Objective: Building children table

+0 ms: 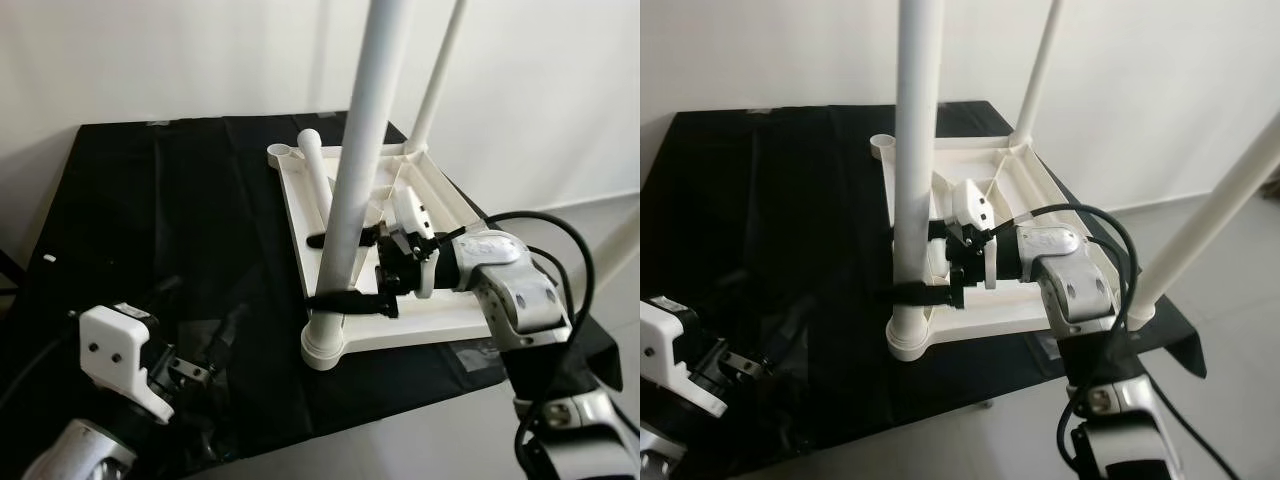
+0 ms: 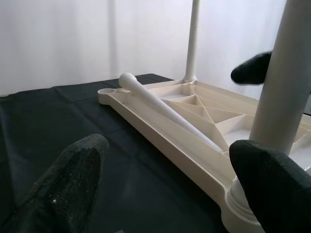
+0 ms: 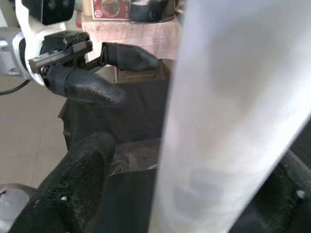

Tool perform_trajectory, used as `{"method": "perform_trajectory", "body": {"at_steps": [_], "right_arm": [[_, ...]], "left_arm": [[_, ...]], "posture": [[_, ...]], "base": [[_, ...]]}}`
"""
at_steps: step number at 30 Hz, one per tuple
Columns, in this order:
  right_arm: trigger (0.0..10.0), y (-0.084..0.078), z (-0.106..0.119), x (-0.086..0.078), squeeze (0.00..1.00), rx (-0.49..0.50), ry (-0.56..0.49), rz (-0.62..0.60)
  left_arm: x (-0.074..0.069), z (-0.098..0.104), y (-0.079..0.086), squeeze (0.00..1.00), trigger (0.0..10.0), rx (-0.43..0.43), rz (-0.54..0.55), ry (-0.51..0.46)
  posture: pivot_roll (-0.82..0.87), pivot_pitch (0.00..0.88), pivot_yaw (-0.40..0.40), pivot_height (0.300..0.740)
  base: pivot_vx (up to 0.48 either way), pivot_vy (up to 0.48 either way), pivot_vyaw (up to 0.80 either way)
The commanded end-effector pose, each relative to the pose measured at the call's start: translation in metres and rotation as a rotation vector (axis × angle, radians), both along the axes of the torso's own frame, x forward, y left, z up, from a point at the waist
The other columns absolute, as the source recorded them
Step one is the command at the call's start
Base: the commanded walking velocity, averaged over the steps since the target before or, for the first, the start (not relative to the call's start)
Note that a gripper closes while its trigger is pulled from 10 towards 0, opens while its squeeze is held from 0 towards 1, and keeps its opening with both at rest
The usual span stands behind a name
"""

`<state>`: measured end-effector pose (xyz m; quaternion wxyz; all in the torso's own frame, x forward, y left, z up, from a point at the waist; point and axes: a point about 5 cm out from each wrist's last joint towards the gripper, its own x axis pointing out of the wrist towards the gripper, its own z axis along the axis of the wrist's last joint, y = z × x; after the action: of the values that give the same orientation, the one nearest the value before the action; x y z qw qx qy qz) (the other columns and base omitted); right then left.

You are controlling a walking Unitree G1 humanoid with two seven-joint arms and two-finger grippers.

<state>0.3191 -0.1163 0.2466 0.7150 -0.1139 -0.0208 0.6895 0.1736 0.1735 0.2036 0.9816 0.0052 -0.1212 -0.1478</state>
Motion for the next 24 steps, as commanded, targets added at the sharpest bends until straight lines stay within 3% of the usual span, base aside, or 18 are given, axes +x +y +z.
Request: {"method": "perform_trajectory", "body": {"at_steps": [1,11,18,19,20,22,23,24], "right_arm": [[0.0,-0.006,0.015,0.011,0.0,0.038,-0.025,-0.023],[0.0,-0.018,0.011,0.01,0.0,0.014,0.046,0.118],[0.0,-0.021,0.002,0.007,0.0,0.025,0.054,0.066],[0.0,-0.018,-0.007,0.006,0.0,0.034,0.051,-0.046],[0.0,-0.006,-0.023,0.007,0.0,0.091,0.11,-0.269],[0.0,-0.006,-0.023,0.007,0.0,0.091,0.11,-0.269],[0.0,0.005,-0.053,-0.003,0.0,0.06,0.154,-0.602],[0.0,0.005,-0.053,-0.003,0.0,0.06,0.154,-0.602]], "left_arm": [[-0.002,0.0,-0.003,0.0,10.0,-0.01,-0.011,0.005],[-0.004,-0.001,-0.001,0.0,10.0,-0.015,-0.018,0.013],[-0.004,-0.001,0.0,0.0,10.0,-0.015,-0.017,0.012],[-0.004,-0.001,0.001,0.0,10.0,-0.015,-0.016,0.012],[-0.003,-0.001,0.002,0.0,10.0,-0.013,-0.013,0.012],[-0.003,-0.001,0.002,0.0,10.0,-0.013,-0.013,0.012],[-0.002,-0.001,0.004,0.0,10.0,-0.011,-0.01,0.012],[-0.002,-0.001,0.004,0.0,10.0,-0.011,-0.01,0.012]], "posture": [[-0.06,0.093,-0.099,0.74],[-0.07,0.107,-0.089,0.74],[-0.08,0.113,-0.094,0.74],[-0.09,0.114,-0.096,0.74],[-0.09,0.115,-0.094,0.74],[-0.09,0.115,-0.094,0.74],[-0.1,0.117,-0.083,0.74],[-0.1,0.117,-0.083,0.74]], "base": [[0.0,0.0,0.0],[0.0,0.0,0.0],[0.0,0.0,0.0],[0.0,0.0,0.0],[0.0,0.0,0.0],[0.0,0.0,0.0],[0.0,0.0,0.0],[0.0,0.0,0.0]]}}
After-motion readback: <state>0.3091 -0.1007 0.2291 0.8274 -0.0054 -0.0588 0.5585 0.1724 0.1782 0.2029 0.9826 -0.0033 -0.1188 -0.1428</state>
